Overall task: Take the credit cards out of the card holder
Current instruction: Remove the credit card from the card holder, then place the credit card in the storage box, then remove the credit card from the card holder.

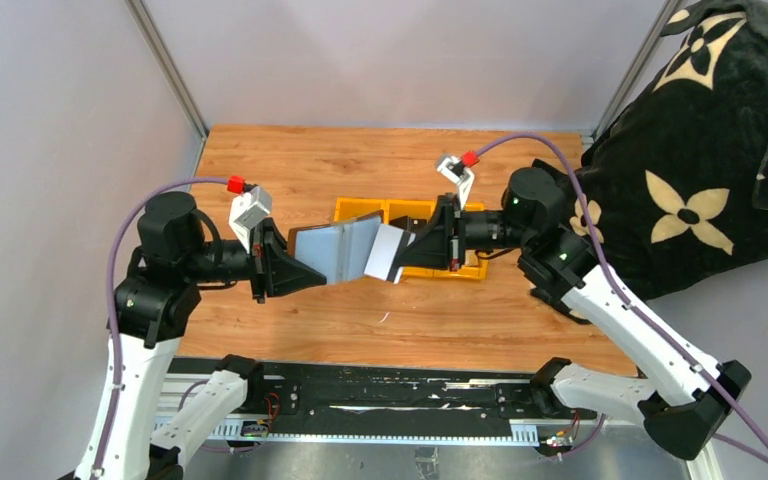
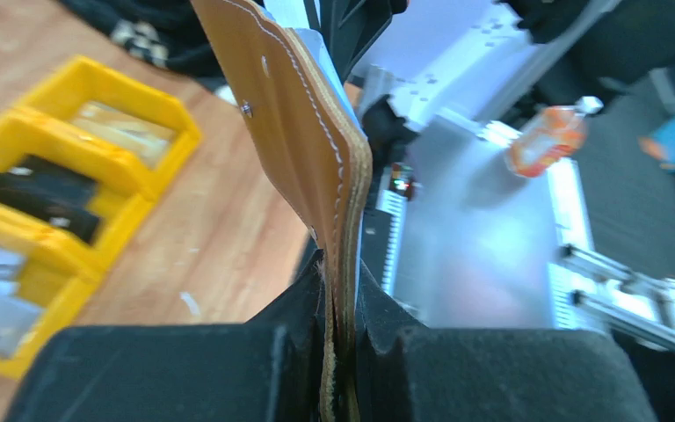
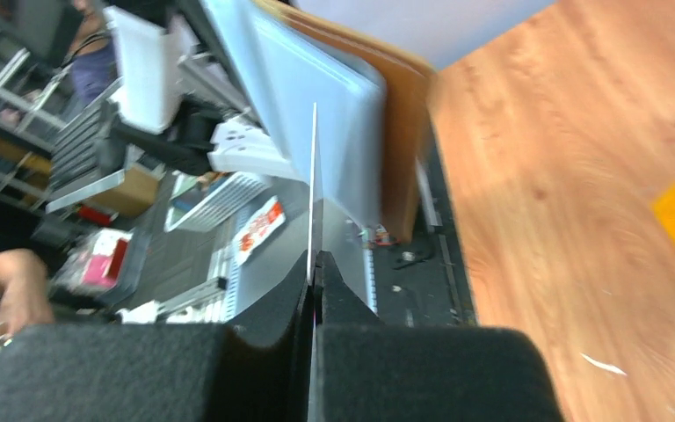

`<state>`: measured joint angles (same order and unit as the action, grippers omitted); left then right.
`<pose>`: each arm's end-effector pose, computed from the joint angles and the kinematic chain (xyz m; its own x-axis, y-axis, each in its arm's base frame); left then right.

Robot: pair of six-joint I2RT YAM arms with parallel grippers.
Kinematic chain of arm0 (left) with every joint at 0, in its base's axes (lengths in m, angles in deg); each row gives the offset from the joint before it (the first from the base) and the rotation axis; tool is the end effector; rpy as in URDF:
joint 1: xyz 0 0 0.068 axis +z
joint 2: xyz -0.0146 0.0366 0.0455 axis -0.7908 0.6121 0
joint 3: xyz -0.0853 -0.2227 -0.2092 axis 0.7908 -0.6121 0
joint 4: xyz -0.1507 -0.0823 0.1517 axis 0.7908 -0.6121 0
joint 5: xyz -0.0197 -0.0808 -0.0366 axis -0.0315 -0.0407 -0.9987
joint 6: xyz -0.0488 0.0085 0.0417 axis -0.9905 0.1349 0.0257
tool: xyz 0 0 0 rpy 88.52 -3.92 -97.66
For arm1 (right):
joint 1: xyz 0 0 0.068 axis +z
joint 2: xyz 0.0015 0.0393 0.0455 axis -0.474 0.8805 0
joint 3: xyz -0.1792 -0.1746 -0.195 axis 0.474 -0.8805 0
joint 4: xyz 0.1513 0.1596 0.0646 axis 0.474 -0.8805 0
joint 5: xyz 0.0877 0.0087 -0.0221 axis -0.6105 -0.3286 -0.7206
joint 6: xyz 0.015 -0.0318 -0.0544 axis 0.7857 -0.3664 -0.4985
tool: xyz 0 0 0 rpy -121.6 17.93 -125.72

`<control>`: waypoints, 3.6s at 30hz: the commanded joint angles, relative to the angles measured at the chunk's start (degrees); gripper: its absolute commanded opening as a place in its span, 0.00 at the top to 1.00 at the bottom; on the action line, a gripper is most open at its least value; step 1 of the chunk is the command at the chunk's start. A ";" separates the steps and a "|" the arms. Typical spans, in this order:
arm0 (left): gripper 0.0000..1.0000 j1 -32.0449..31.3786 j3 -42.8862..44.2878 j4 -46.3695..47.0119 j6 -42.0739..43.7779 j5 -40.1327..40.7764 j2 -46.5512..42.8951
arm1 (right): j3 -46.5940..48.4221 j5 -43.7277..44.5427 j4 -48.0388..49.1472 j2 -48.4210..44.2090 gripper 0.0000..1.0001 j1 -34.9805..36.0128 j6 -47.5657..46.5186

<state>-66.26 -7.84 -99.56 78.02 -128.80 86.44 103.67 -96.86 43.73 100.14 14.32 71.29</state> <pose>0.0356 -0.0574 0.4473 -0.4511 0.0438 -0.8914 0.8856 0.1453 -0.4411 0.1045 0.1509 0.4681 -0.5476 -0.0227 -0.8365 -0.8313 -0.0996 0.5469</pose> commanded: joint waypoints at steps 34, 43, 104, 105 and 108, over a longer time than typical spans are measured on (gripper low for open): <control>1.00 0.33 8.59 -13.50 20.38 3.13 -6.30 | 43.10 31.41 -24.69 65.46 0.80 -2.35 -7.51; 1.00 0.31 8.81 -13.55 23.25 4.44 -7.34 | 29.96 31.19 -13.81 45.43 0.45 -1.85 -9.15; 0.18 0.29 1.90 -6.15 25.56 20.55 -12.49 | 11.16 76.35 6.33 11.02 1.00 46.04 -43.14; 0.16 0.33 1.30 -5.55 24.44 21.02 -12.63 | 12.56 77.87 5.64 12.36 1.00 46.55 -42.54; 0.13 0.29 -0.31 -3.94 22.50 21.92 -12.65 | 15.74 79.61 5.33 15.38 1.00 47.58 -39.89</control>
<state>-66.19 -6.44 -108.66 103.96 -109.43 74.55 114.73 -25.17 51.53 113.13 59.98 28.74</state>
